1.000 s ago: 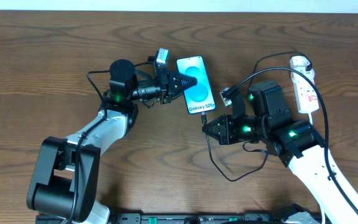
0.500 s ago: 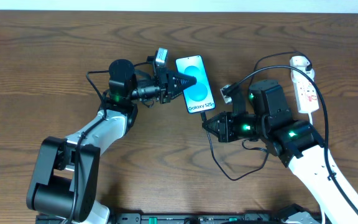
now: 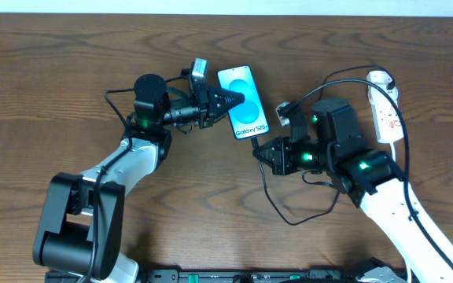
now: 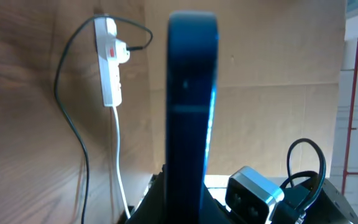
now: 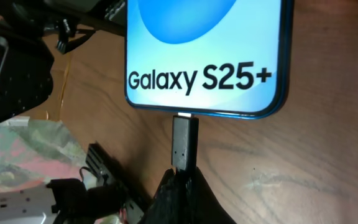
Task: Plug charger to phone and switch on socket
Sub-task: 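Push the USB-C plug up into the phone's port with right gripper, then open the right gripper and withdraw it from the plugged cable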
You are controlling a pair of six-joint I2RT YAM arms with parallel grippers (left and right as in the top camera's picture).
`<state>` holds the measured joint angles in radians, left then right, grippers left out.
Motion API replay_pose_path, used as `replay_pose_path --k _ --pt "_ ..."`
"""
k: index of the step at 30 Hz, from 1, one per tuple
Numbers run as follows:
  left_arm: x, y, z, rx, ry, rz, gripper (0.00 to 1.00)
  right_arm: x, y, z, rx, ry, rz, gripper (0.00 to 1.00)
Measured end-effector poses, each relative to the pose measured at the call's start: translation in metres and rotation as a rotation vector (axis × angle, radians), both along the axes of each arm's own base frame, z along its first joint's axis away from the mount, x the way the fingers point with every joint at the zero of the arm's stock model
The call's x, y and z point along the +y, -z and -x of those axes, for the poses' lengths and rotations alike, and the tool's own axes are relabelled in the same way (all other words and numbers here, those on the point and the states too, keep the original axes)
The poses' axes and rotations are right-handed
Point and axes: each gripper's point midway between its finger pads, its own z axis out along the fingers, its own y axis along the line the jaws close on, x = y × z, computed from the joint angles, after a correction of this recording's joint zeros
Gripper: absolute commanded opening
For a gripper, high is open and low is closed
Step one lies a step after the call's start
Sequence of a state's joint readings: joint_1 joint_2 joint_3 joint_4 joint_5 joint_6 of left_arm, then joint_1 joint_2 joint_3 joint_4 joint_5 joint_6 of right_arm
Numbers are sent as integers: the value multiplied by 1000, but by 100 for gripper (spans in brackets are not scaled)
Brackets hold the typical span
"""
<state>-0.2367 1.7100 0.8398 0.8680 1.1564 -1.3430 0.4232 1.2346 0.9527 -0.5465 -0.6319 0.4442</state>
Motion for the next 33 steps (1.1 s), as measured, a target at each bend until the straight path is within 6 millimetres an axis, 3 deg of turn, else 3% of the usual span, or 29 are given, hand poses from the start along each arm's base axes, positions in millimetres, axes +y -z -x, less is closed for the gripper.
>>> replay_pose_path --k 11,22,28,33 --pt "7 -4 -12 -25 -52 -2 7 8 0 -16 -61 -3 -30 1" --pt "6 -6 -10 -31 -38 -1 7 11 -8 -23 -115 -6 -48 1" --pt "3 -6 -3 -37 -1 0 7 8 0 -17 -87 -15 -21 12" --pt "-8 -5 11 -77 72 -8 7 1 12 -8 -47 -28 34 30"
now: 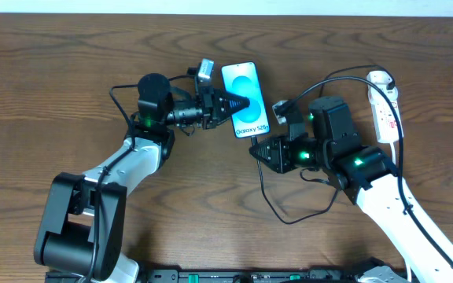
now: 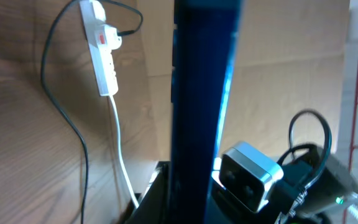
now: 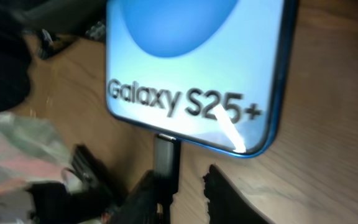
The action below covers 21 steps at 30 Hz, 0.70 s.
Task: Plug charger to phone and switch on socket
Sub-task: 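Open the right gripper and withdraw it from the plugged cable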
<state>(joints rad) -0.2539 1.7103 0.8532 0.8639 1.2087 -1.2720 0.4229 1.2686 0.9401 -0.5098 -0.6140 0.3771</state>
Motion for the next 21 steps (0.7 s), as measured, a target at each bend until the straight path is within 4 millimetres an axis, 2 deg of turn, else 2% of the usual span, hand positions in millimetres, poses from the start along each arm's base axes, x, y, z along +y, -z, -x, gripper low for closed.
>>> replay_pose_path --k 4,8,15,18,21 --pt "-4 -1 8 -114 44 -14 7 -9 1 8 -9 -3 45 43" --pt "-4 -1 9 -214 57 -26 7 -27 -16 15 -97 29 94 48" --pt "-4 0 6 -315 42 -45 7 -66 -43 23 -249 166 205 49" --pt "-3 0 4 -346 32 -52 7 -72 -42 21 -258 193 229 48" --pt "-3 0 2 -352 18 -56 7 -69 -33 19 -234 190 256 48"
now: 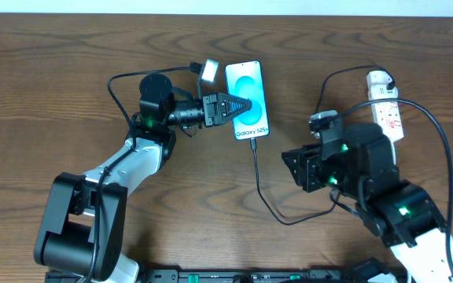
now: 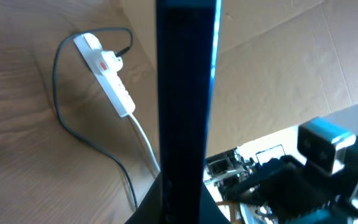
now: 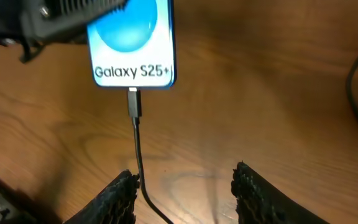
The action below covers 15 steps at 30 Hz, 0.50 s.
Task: Plug charger to phone and switch on socket
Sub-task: 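Open the right gripper and withdraw it from the plugged cable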
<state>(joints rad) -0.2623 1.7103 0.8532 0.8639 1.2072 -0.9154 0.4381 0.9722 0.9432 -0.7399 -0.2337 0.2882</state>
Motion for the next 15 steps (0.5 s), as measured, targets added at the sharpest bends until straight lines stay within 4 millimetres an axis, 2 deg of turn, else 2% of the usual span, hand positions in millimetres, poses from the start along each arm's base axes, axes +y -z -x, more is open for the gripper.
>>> replay_pose_path --k 4,6,11,15 --pt "1 0 -6 60 -39 8 7 13 20 -3 61 -6 36 46" --pt "2 1 -9 106 -56 16 7 27 33 -7 86 -20 58 45" --pt "2 2 -11 151 -68 21 7 49 49 -13 84 -36 93 39" --pt "2 5 -10 184 -69 17 7 53 54 -20 66 7 123 31"
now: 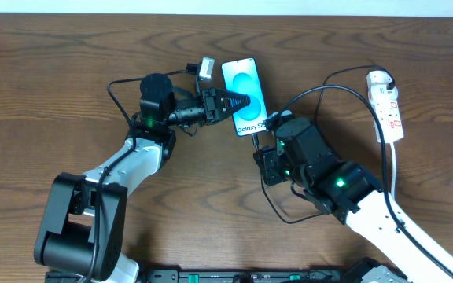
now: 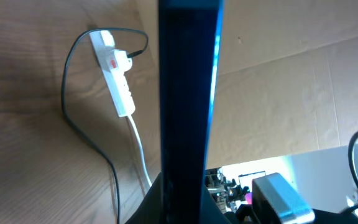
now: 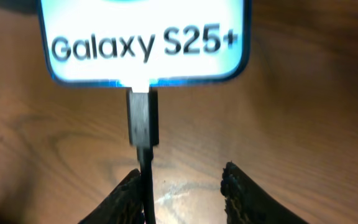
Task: Plug charger to phone and switch on socket
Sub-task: 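Open the right gripper and withdraw it from the plugged cable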
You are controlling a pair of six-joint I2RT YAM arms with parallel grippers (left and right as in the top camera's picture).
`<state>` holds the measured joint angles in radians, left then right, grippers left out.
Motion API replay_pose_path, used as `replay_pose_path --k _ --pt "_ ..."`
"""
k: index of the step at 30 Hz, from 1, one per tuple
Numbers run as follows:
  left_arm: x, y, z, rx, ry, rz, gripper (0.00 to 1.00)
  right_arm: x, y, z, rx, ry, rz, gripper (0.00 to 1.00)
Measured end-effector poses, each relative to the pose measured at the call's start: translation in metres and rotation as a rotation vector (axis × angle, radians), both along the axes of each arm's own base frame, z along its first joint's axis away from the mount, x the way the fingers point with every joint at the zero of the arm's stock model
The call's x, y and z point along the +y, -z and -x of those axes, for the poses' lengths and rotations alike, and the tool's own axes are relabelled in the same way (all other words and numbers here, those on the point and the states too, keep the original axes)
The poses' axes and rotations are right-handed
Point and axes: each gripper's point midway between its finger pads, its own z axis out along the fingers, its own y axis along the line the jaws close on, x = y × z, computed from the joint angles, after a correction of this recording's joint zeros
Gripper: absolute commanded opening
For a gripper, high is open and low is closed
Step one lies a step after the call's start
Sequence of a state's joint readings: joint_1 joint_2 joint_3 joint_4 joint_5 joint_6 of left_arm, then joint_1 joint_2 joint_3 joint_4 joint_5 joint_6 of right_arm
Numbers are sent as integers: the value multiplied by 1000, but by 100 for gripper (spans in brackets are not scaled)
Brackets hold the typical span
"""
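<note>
The phone (image 1: pixel 244 85) lies with its lit "Galaxy S25+" screen up; my left gripper (image 1: pixel 230 101) is shut on its long edge. In the left wrist view the phone (image 2: pixel 188 93) stands edge-on between the fingers of that gripper (image 2: pixel 182 186). The black charger plug (image 3: pixel 142 118) sits at the bottom edge of the phone (image 3: pixel 145 43). My right gripper (image 3: pixel 185 190) is open just below it, and the cable passes beside its left finger (image 3: pixel 129 196). From overhead the right gripper (image 1: pixel 262 161) is close under the plug (image 1: pixel 255 140). The white power strip (image 1: pixel 385 106) lies at the far right.
The charger's black cable (image 1: pixel 270 200) loops across the table under my right arm and up to the power strip. A white lead (image 1: pixel 390 169) runs from the strip toward the front edge. The strip (image 2: pixel 117 81) with its red switch shows in the left wrist view.
My right gripper was open and well back from the phone, toward the right. Now it is close under the phone's bottom edge, still open, with the cable by its left finger.
At first my right gripper was shut on the plug at the phone's bottom edge, with the left holding the phone. It then stood open beside the plug, which stayed at the phone. It was later farther off to the right, and now is back by the plug.
</note>
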<state>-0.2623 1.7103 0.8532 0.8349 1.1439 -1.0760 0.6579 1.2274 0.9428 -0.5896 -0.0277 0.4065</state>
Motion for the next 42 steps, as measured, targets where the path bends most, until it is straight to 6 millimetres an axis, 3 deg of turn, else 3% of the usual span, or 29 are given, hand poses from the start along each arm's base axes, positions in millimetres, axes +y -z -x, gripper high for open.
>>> replay_pose_path --k 10,20,34,38,42 --pt "1 5 -4 34 -26 -10 6 8 -12 -17 -76 36 -42 23" --pt "2 7 -5 37 -34 -14 7 15 -4 -18 -46 24 -57 1" --pt "14 5 -16 19 -85 -12 6 28 -14 -32 -120 6 -111 1" --pt "14 4 -16 18 -84 -12 7 28 -13 -31 -113 10 -116 11" --pt "10 5 -9 24 -45 -10 7 21 -7 -23 -74 14 -87 40"
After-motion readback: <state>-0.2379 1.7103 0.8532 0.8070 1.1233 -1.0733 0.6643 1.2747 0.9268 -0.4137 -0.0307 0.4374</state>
